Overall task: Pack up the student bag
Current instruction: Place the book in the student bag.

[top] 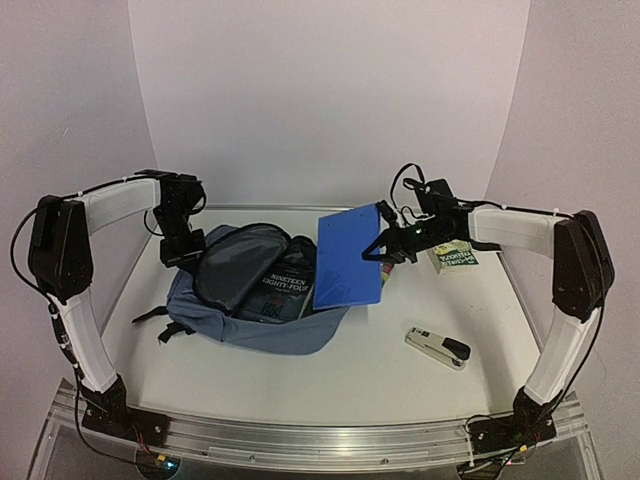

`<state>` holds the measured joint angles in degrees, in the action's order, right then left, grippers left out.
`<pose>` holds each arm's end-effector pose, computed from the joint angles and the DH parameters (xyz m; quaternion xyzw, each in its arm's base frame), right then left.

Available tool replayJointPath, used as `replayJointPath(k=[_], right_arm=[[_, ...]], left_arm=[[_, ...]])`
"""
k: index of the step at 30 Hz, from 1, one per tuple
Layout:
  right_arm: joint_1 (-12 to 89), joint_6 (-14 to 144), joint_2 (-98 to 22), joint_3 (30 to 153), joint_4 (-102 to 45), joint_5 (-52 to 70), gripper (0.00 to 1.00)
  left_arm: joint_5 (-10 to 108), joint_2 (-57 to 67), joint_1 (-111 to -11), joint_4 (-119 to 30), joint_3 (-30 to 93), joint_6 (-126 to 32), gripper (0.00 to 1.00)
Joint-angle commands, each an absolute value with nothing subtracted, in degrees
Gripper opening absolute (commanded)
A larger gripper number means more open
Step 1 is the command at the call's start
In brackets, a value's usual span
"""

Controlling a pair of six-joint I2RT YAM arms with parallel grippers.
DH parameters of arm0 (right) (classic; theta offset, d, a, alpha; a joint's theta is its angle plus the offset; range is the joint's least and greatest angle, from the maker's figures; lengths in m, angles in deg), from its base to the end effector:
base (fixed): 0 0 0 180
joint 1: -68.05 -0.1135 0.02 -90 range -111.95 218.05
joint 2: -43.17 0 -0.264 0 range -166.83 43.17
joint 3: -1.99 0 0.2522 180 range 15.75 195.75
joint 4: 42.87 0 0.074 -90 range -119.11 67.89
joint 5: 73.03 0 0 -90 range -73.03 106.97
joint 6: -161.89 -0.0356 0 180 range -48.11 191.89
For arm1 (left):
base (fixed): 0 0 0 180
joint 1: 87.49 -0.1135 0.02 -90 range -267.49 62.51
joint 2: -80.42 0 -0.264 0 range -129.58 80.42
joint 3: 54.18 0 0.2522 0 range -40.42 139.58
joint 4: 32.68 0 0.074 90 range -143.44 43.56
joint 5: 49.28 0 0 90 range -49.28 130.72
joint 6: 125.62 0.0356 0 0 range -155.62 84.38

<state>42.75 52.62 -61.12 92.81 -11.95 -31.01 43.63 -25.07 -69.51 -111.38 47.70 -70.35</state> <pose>0.3506 0.1950 0.2421 -0.2017 0.8327 0.4811 0.1855 0.3389 -0.1119 0.2435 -0.1436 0.9870 -0.0525 0.0488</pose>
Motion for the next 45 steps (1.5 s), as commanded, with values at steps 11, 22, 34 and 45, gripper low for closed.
replayJointPath(k=[11, 22, 34, 45], right_arm=[[42.25, 49.48, -58.78, 94.48, -13.34, -32.24, 0.00], [42.13, 45.54, -58.14, 93.38, -15.27, -31.52, 0.00], [42.20, 43.15, -57.20, 91.27, -16.99, -31.37, 0.00], [42.13, 43.27, -56.41, 90.01, -17.15, -31.40, 0.00]], left_arm=[[24.93, -20.28, -51.59, -119.82, 65.12, -63.96, 0.59], [13.63, -40.06, -35.94, -131.60, 77.44, -64.42, 0.63], [3.07, -54.92, -35.19, -143.16, 84.69, -70.38, 0.63], [0.87, -54.12, -36.13, -143.88, 78.29, -71.85, 0.47]])
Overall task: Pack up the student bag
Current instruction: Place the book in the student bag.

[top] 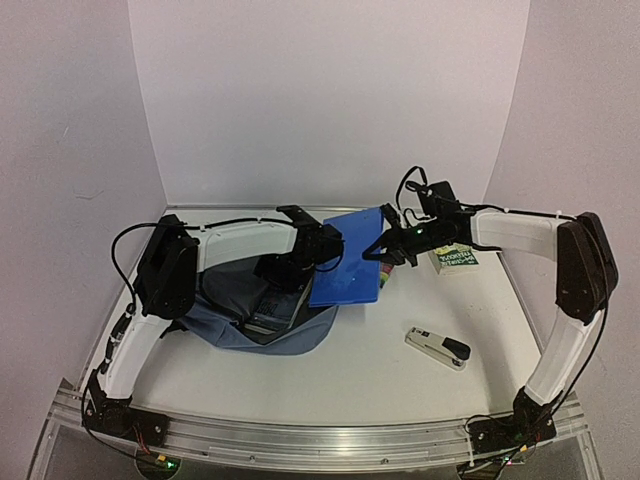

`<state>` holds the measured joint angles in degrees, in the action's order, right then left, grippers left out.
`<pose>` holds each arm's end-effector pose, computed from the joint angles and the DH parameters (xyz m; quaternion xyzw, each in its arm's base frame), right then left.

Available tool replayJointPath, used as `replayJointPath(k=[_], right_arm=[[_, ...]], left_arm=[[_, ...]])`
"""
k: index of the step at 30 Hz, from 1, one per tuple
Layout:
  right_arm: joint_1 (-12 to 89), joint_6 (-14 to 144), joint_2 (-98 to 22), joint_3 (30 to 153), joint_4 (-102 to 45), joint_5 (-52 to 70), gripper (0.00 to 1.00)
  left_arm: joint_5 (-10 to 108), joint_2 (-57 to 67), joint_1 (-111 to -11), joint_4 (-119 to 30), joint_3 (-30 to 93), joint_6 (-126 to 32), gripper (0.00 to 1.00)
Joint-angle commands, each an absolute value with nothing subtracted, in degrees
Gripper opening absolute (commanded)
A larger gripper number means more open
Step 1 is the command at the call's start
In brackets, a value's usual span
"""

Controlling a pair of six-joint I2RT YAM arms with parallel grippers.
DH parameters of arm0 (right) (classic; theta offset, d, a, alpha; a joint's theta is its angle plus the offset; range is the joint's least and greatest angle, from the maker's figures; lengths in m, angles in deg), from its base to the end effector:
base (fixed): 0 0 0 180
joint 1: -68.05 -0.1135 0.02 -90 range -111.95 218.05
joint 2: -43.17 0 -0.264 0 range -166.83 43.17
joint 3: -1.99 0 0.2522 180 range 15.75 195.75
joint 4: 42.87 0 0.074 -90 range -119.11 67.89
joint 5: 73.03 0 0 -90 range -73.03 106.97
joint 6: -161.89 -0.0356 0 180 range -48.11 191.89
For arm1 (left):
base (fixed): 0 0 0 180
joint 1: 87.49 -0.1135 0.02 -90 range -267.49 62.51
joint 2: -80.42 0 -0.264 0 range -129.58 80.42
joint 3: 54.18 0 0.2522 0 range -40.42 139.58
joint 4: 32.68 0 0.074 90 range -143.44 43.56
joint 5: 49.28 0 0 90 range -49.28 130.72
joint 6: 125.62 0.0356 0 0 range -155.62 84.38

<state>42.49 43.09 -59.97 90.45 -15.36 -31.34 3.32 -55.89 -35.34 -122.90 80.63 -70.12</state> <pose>0.3461 0.1950 0.2411 -0.1422 0.8385 0.5017 0.1580 0.2993 -0.3499 0.1870 0.1501 0.9352 0.2430 0.2096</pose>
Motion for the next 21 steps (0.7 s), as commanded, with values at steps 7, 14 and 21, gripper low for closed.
replayJointPath(k=[7, 14, 21], right_arm=[[41.70, 42.75, -55.96, 90.32, -17.69, -32.49, 0.00], [38.73, 40.91, -54.07, 91.08, -18.87, -32.73, 0.00], [35.05, 29.01, -56.61, 88.92, -30.54, -33.47, 0.00]], left_arm=[[-0.20, -52.32, -37.62, -143.89, 76.76, -71.79, 0.15], [4.01, -49.22, -38.09, -143.85, 86.70, -71.90, 0.00], [10.41, -46.63, -39.62, -142.49, 93.96, -73.71, 0.00]])
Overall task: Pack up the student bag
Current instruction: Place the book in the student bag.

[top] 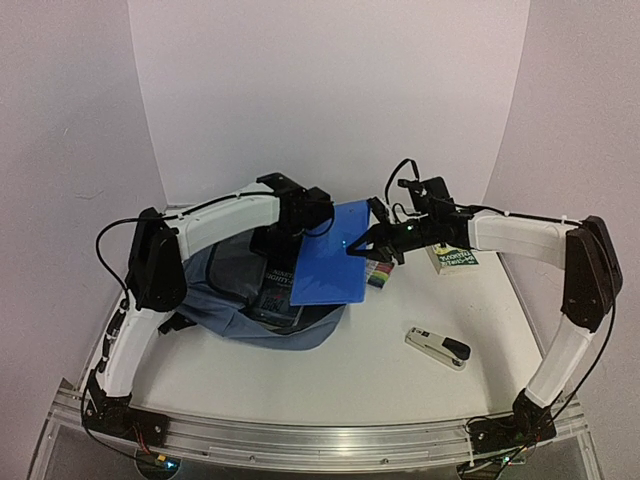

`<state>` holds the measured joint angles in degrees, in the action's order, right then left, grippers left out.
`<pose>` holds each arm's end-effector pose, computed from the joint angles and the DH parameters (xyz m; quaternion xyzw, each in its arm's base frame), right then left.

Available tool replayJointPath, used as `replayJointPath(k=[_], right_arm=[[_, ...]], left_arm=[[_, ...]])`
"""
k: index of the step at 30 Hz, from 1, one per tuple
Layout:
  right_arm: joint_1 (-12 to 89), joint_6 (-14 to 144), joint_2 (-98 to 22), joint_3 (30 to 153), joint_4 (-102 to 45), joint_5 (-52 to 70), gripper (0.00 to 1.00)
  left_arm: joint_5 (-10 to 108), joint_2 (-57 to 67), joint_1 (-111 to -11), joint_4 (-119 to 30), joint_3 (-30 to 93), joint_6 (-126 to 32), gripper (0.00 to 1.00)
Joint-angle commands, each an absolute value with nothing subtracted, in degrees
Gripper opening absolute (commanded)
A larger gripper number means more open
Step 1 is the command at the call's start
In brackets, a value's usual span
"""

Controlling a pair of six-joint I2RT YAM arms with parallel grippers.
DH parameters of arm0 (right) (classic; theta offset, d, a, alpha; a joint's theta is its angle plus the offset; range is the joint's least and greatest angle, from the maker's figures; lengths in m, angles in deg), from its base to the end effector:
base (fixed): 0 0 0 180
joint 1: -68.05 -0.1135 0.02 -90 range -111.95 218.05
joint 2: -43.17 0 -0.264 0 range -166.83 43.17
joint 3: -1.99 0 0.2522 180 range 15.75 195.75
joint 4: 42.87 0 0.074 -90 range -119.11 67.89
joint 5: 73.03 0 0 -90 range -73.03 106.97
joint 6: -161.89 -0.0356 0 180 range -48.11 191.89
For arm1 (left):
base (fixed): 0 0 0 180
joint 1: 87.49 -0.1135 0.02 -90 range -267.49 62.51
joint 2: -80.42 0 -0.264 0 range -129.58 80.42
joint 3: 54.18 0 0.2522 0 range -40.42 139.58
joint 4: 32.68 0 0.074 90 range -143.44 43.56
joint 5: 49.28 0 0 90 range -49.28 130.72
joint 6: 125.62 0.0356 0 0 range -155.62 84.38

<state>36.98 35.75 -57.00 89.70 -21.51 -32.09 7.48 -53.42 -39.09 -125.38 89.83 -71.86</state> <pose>0.3234 0.2262 0.2648 -0.1598 0.8104 0.5421 0.1541 0.3230 -0.3345 0.2456 0.0827 0.9528 0.1690 0.2383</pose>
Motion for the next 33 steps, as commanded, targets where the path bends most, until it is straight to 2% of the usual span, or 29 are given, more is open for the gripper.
replayJointPath(k=[1, 8, 14, 25, 33], right_arm=[[34.46, 27.73, -57.24, 88.50, -32.02, -33.52, 0.00], [33.87, 20.13, -62.59, 87.11, -39.45, -34.64, 0.00], [31.16, 9.50, -67.13, 87.50, -53.87, -37.22, 0.00], [26.66, 0.33, -78.07, 96.88, -60.98, -34.92, 0.00], [26.56, -0.86, -87.07, 108.23, -61.67, -32.00, 0.00]], left_arm=[[11.09, -45.67, -39.87, -142.14, 93.34, -74.08, 0.00], [17.44, -36.45, -42.85, -134.54, 83.93, -76.12, 0.00], [22.28, -34.13, -44.33, -129.64, 81.67, -74.39, 0.00], [25.47, -35.49, -44.43, -127.49, 84.68, -73.79, 0.00], [28.29, -33.82, -44.34, -123.92, 83.32, -72.89, 0.00]])
